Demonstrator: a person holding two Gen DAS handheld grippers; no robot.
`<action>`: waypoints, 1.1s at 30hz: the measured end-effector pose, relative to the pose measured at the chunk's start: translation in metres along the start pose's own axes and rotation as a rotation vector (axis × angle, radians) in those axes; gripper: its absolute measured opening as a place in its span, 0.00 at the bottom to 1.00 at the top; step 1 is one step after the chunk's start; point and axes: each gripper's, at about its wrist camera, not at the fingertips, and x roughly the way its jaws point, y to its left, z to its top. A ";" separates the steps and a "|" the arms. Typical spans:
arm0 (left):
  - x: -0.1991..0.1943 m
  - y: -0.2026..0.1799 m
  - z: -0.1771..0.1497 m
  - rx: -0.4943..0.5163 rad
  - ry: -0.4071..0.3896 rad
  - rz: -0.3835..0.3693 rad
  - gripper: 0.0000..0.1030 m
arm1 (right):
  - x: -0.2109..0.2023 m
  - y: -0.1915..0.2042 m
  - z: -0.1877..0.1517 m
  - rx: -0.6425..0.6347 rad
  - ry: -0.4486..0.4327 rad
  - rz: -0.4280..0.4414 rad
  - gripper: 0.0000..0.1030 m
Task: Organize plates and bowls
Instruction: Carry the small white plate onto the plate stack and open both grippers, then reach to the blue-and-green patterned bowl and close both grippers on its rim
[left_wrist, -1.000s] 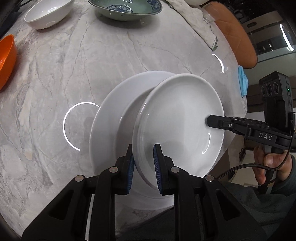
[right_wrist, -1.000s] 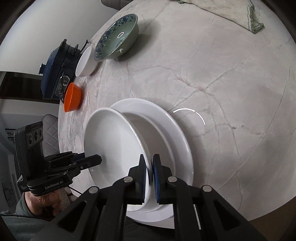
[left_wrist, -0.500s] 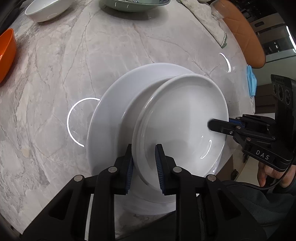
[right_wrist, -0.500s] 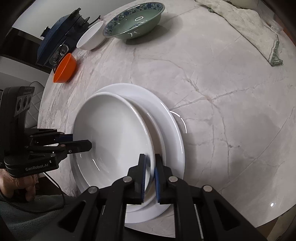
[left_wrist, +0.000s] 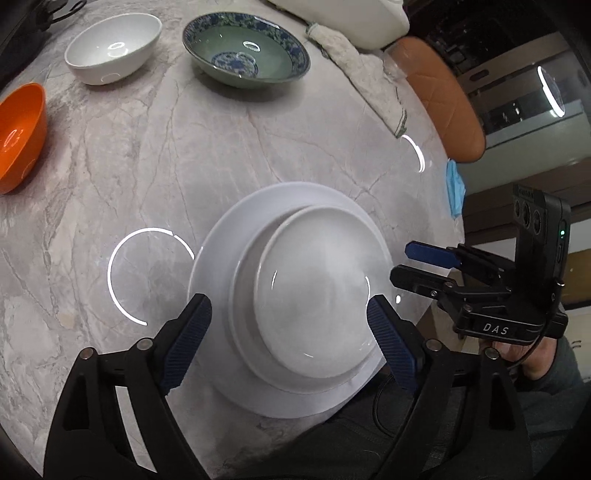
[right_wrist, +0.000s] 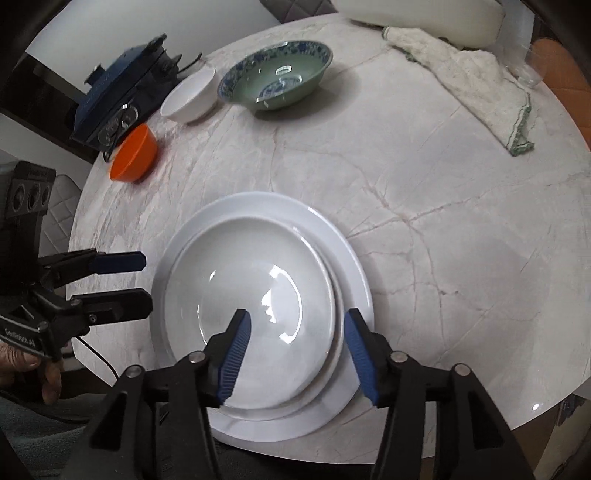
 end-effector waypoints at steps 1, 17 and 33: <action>-0.008 0.004 0.002 -0.013 -0.032 -0.021 0.83 | -0.007 -0.004 0.001 0.016 -0.028 0.001 0.60; -0.044 0.094 0.028 -0.231 -0.189 -0.036 0.84 | -0.021 -0.086 -0.015 0.523 -0.106 0.151 0.75; 0.036 0.062 0.199 -0.299 -0.201 0.213 0.84 | 0.064 -0.073 0.254 0.103 -0.023 0.214 0.68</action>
